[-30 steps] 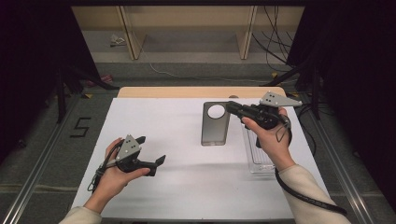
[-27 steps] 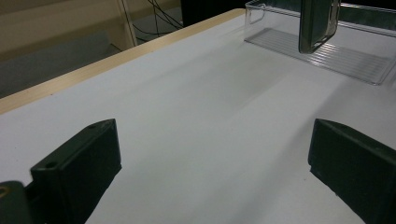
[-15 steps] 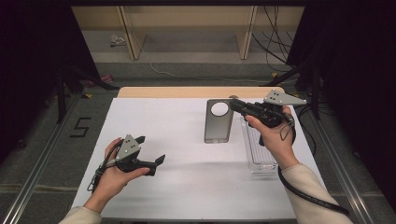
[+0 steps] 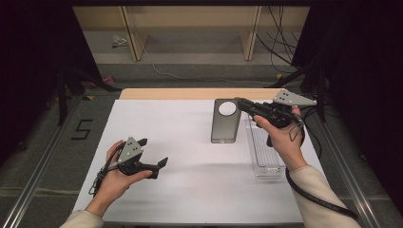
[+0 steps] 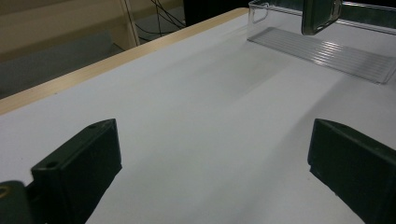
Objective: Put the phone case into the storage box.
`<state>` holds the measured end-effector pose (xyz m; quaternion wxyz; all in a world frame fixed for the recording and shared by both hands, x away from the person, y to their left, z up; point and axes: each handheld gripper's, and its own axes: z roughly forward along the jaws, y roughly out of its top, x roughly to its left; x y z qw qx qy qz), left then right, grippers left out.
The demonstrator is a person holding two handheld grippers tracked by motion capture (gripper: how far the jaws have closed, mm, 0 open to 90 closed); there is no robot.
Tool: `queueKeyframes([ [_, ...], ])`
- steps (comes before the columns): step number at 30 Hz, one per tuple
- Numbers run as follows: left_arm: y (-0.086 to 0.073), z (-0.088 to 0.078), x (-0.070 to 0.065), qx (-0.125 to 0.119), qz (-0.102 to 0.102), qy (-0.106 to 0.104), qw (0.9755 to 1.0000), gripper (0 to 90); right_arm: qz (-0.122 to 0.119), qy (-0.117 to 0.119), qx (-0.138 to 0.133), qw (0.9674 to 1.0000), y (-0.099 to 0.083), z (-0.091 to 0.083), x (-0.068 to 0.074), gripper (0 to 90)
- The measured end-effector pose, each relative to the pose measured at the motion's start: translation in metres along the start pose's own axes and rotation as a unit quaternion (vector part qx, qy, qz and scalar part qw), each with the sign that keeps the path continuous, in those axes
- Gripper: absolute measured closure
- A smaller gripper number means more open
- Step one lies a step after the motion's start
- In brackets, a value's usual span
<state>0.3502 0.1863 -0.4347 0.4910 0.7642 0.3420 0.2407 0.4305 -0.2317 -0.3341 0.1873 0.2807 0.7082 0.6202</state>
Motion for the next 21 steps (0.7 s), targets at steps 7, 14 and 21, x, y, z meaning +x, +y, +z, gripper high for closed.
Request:
queueKeyframes([
  [7,-0.0001,0.0000,0.0002,0.000,0.000,0.000,1.0000,2.5,0.000,-0.006,-0.003,1.0000,0.0020,-0.0035,-0.0030,82.4],
  [14,0.0002,-0.0001,0.0000,-0.001,-0.001,0.001,1.0000,2.5,0.000,-0.010,-0.007,0.9999,0.0037,-0.0065,-0.0057,82.4],
  [21,0.0004,-0.0002,0.0002,-0.002,0.000,0.002,1.0000,2.5,0.000,-0.013,-0.006,0.9999,0.0039,-0.0080,-0.0080,82.5],
])
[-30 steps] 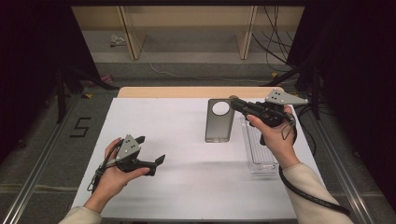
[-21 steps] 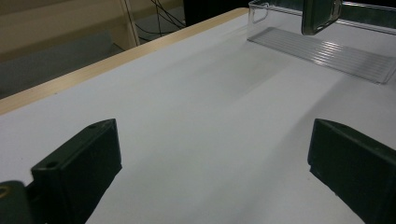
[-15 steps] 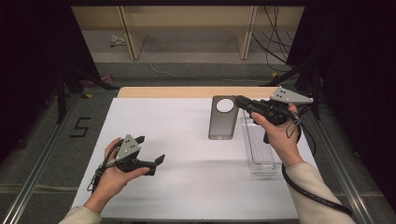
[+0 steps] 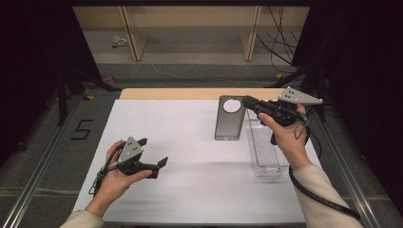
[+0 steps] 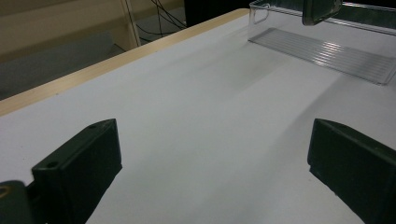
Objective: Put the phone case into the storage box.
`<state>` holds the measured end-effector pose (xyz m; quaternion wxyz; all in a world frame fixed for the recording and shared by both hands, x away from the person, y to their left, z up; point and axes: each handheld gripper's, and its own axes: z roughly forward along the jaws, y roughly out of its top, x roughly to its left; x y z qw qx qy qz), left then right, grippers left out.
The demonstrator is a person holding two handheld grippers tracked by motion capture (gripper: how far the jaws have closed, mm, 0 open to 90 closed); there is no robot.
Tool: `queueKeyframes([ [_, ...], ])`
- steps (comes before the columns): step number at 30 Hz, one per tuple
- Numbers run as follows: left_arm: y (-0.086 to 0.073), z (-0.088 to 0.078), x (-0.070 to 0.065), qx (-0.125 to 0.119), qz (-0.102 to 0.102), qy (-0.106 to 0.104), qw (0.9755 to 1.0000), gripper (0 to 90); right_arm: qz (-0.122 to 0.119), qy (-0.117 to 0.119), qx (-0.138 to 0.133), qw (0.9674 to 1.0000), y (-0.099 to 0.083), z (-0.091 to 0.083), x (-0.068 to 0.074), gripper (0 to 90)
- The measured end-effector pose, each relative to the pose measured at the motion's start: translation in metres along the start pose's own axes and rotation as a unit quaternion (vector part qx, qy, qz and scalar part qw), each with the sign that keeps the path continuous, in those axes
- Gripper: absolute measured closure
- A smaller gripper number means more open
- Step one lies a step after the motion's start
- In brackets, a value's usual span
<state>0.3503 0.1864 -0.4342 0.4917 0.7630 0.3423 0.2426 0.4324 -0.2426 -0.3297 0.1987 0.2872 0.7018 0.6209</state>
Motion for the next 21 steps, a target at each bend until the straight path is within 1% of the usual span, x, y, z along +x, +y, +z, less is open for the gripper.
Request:
queueKeyframes([
  [12,0.0001,0.0000,0.0001,0.000,0.001,0.001,1.0000,2.5,-0.001,-0.009,-0.007,0.9999,0.0033,-0.0058,-0.0053,82.5],
  [21,0.0000,0.0002,0.0001,0.000,0.001,0.002,1.0000,2.6,-0.003,-0.011,-0.005,0.9999,0.0039,-0.0076,-0.0078,82.5],
])
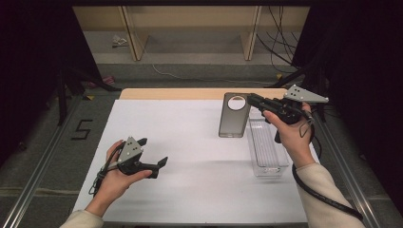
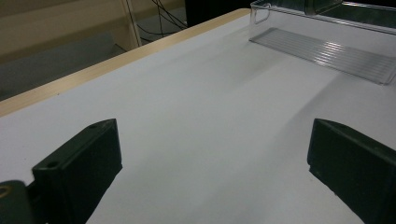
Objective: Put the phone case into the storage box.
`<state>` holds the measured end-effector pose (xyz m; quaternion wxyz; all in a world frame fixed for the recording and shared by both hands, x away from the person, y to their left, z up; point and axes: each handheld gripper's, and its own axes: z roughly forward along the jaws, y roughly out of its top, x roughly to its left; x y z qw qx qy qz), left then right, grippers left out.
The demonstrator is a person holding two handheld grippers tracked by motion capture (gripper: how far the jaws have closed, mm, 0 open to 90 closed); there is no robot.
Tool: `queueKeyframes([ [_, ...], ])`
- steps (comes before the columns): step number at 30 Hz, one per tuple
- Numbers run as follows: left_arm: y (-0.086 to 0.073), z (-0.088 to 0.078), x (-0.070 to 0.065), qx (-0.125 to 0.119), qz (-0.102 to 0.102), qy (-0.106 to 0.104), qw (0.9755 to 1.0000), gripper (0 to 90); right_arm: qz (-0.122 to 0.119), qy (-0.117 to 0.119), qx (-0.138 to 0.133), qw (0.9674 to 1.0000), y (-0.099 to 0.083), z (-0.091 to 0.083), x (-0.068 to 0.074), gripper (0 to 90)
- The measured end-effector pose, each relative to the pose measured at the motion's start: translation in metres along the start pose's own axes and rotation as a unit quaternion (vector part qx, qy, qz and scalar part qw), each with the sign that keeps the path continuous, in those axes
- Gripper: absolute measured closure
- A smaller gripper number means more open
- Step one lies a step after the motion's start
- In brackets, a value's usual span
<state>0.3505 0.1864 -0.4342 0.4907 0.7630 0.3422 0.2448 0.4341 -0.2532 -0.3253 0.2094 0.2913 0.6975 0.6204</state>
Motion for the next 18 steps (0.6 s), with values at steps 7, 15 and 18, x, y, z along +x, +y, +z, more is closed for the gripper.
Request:
queueKeyframes([
  [7,0.0002,0.0000,-0.0001,-0.001,0.000,0.001,1.0000,2.7,-0.001,-0.005,-0.004,1.0000,0.0018,-0.0034,-0.0028,82.5],
  [15,0.0001,-0.0001,0.0001,-0.001,0.000,0.001,1.0000,2.7,0.000,-0.011,-0.008,0.9999,0.0042,-0.0076,-0.0062,82.5],
  [18,0.0001,-0.0001,0.0000,-0.001,0.000,0.001,1.0000,2.7,0.001,-0.013,-0.009,0.9999,0.0045,-0.0088,-0.0074,82.4],
])
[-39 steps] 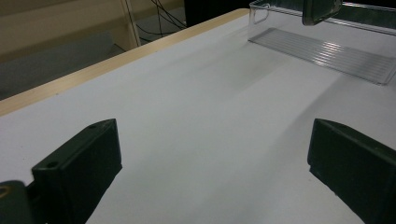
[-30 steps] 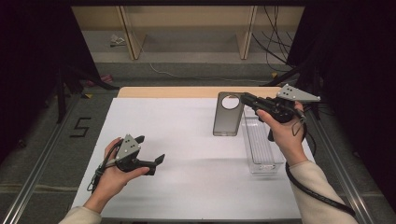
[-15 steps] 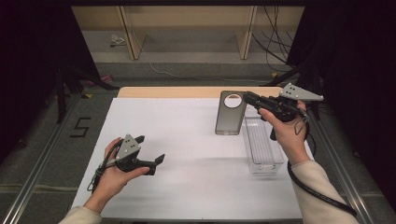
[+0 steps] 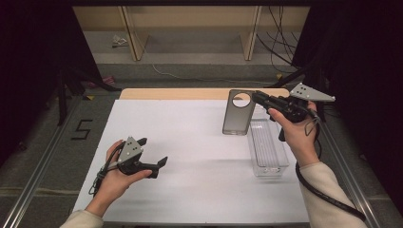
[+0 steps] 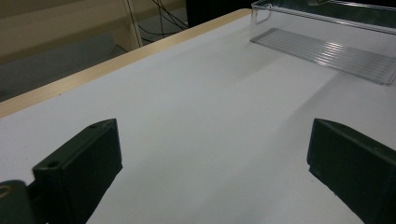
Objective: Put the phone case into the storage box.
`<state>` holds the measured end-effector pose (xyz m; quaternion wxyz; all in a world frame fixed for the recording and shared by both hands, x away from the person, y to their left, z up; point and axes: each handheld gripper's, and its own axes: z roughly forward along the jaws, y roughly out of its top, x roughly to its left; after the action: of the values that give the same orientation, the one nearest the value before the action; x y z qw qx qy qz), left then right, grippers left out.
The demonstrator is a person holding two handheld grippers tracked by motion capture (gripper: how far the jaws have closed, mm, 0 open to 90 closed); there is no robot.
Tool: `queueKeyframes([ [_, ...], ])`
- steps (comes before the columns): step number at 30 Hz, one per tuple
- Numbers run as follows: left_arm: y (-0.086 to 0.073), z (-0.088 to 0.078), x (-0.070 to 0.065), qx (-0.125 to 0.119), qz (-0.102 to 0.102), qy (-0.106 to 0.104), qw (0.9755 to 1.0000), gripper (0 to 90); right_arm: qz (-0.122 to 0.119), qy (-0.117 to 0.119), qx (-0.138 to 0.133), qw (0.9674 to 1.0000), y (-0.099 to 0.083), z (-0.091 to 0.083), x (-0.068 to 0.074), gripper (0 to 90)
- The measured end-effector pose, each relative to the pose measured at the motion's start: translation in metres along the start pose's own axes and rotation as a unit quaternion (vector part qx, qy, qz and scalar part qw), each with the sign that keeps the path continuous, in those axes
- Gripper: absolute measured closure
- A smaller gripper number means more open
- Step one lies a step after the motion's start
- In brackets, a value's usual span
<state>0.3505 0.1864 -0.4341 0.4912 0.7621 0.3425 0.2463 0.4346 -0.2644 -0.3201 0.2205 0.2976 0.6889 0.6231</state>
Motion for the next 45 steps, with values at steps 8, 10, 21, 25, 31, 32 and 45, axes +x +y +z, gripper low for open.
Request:
queueKeyframes([
  [8,0.000,0.000,0.000,-0.001,-0.001,0.001,1.0000,2.8,0.001,-0.006,-0.001,1.0000,0.001,-0.003,-0.004,82.5],
  [10,0.000,0.000,0.000,-0.001,-0.001,0.000,1.0000,2.8,0.001,-0.008,-0.001,1.0000,0.001,-0.004,-0.005,82.5],
  [21,0.000,0.000,0.001,-0.001,-0.002,0.000,1.0000,2.8,0.000,-0.014,-0.002,0.9999,0.001,-0.006,-0.009,82.5],
  [25,0.000,-0.001,0.001,-0.001,-0.003,0.001,1.0000,2.8,0.001,-0.018,-0.003,0.9998,0.001,-0.008,-0.011,82.5],
  [31,0.000,0.000,0.001,-0.002,-0.002,0.000,1.0000,2.9,0.001,-0.024,-0.006,0.9997,0.002,-0.012,-0.015,82.5],
  [32,0.000,0.000,0.001,-0.001,-0.002,0.000,1.0000,2.9,0.001,-0.024,-0.005,0.9997,0.003,-0.013,-0.015,82.5],
  [45,0.000,0.000,0.001,-0.001,-0.002,0.001,1.0000,2.9,-0.002,-0.033,-0.004,0.9995,0.002,-0.015,-0.019,82.5],
])
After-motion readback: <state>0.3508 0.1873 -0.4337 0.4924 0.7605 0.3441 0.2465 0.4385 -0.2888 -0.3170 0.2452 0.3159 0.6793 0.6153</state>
